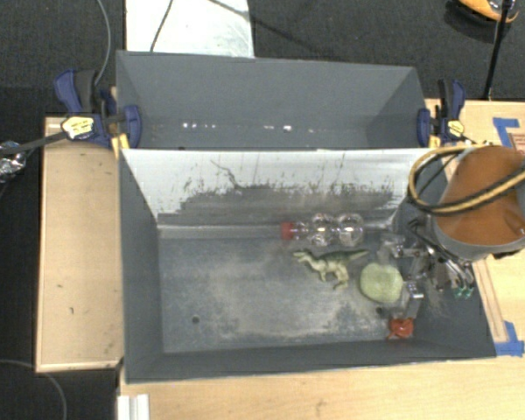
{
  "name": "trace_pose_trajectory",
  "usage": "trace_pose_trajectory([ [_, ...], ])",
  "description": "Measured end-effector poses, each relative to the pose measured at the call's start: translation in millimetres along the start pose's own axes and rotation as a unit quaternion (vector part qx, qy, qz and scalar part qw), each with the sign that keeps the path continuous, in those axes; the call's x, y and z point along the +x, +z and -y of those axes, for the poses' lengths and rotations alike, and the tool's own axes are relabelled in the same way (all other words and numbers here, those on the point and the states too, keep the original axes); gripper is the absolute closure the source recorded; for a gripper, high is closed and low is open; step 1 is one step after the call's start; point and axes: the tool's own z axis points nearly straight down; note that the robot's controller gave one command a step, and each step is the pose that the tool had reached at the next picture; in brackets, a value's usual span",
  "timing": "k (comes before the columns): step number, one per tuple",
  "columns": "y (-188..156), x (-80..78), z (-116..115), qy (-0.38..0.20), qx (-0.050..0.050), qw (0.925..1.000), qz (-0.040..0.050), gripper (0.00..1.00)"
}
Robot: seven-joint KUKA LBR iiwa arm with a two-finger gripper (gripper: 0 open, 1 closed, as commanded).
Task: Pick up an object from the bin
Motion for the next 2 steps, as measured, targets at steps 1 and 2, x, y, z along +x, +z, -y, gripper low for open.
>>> trace_pose_trajectory([
  [1,28.5,-1.4,-0.7,-0.001,0.002,1.0,0.0031,1.0],
  [2,27.2,-1.0,-0.9,-0.001,0.002,1.0,0.004,1.0],
])
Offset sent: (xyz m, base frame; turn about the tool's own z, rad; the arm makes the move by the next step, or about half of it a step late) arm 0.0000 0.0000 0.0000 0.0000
